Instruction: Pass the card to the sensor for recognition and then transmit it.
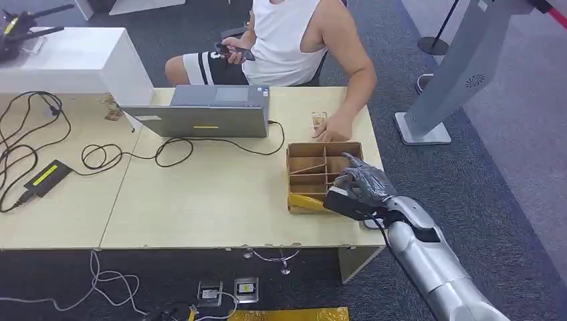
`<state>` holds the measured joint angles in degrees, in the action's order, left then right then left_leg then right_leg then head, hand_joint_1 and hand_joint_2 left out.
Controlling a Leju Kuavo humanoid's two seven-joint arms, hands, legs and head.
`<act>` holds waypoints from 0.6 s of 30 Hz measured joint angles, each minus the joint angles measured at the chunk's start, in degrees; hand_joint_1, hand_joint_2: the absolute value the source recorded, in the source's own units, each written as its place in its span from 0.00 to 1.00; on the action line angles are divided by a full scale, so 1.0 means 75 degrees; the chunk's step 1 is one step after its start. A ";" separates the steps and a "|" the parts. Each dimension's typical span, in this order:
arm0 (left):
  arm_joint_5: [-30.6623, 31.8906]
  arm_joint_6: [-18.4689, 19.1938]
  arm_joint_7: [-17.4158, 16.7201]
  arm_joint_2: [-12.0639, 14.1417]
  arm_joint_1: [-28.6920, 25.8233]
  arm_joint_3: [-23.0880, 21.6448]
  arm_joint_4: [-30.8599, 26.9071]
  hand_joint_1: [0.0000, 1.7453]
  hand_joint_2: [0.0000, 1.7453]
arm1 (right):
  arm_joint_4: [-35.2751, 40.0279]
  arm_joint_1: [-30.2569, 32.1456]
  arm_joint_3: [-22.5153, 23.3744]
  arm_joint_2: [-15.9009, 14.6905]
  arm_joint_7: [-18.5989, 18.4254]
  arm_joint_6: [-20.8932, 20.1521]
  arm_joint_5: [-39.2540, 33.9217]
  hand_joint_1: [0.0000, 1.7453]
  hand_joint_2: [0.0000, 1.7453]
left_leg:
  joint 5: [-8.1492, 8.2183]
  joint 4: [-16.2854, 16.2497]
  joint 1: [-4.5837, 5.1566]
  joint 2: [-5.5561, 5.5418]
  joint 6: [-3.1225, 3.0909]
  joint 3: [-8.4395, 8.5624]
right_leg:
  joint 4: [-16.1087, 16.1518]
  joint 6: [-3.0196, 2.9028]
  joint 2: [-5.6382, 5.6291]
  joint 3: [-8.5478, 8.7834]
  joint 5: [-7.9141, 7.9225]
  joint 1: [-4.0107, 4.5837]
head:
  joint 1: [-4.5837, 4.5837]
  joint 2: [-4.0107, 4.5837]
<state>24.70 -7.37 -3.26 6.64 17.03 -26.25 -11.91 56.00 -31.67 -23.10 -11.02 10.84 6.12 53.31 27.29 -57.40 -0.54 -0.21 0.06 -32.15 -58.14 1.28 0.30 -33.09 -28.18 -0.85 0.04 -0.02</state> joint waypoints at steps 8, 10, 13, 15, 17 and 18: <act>0.0096 0.0023 0.0009 -0.0009 0.0024 -0.0006 0.0000 0.00 0.00 | 0.0056 -0.0630 0.0362 -0.0023 0.0210 0.0962 -0.0408 1.00 1.00 | -0.0001 -0.0002 0.0003 0.0011 0.0000 0.0003 | 0.0000 -0.0003 -0.0017 -0.0006 0.0009 -0.0001 | -0.0003 0.0000; 0.0131 0.0026 0.0012 -0.0020 0.0039 -0.0006 0.0000 0.00 0.00 | 0.0154 -0.0926 0.0518 -0.0067 0.0253 0.1014 -0.0553 1.00 1.00 | -0.0001 -0.0002 0.0003 0.0012 0.0000 0.0003 | 0.0000 -0.0003 -0.0016 -0.0005 0.0009 -0.0001 | 0.0000 0.0000; 0.0160 0.0023 0.0020 -0.0029 0.0047 -0.0006 0.0000 0.00 0.00 | 0.0325 -0.1391 0.0719 -0.0134 0.0259 0.0956 -0.0693 1.00 1.00 | -0.0002 -0.0003 0.0003 0.0012 0.0000 0.0004 | -0.0001 -0.0003 -0.0019 -0.0006 0.0011 -0.0001 | 0.0000 0.0000; 0.0186 0.0032 0.0029 -0.0035 0.0059 -0.0006 0.0000 0.00 0.00 | 0.0448 -0.1671 0.0816 -0.0189 0.0245 0.0869 -0.0729 1.00 1.00 | -0.0001 -0.0003 0.0003 0.0012 0.0000 0.0003 | -0.0001 -0.0003 -0.0018 -0.0006 0.0011 -0.0001 | 0.0000 0.0000; 0.0230 0.0050 0.0029 -0.0041 0.0080 -0.0006 0.0000 0.00 0.00 | 0.0542 -0.1952 0.0892 -0.0250 0.0221 0.0761 -0.0743 1.00 1.00 | -0.0001 -0.0003 0.0003 0.0012 0.0000 0.0003 | 0.0000 -0.0003 -0.0016 -0.0005 0.0010 -0.0001 | 0.0000 0.0000; 0.0239 0.0064 0.0029 -0.0041 0.0089 -0.0006 0.0000 0.00 0.00 | 0.0571 -0.2067 0.0924 -0.0282 0.0221 0.0714 -0.0766 1.00 1.00 | -0.0001 -0.0002 0.0003 0.0012 0.0000 0.0002 | 0.0000 -0.0003 -0.0016 -0.0006 0.0010 -0.0001 | 0.0000 0.0000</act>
<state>26.49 -6.89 -3.04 6.34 17.69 -26.29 -11.91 60.28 -47.18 -16.18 -13.13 12.50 11.48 47.56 27.28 -57.42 -0.52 -0.12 0.06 -32.13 -58.14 1.25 0.19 -33.14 -28.10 -0.86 0.04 -0.02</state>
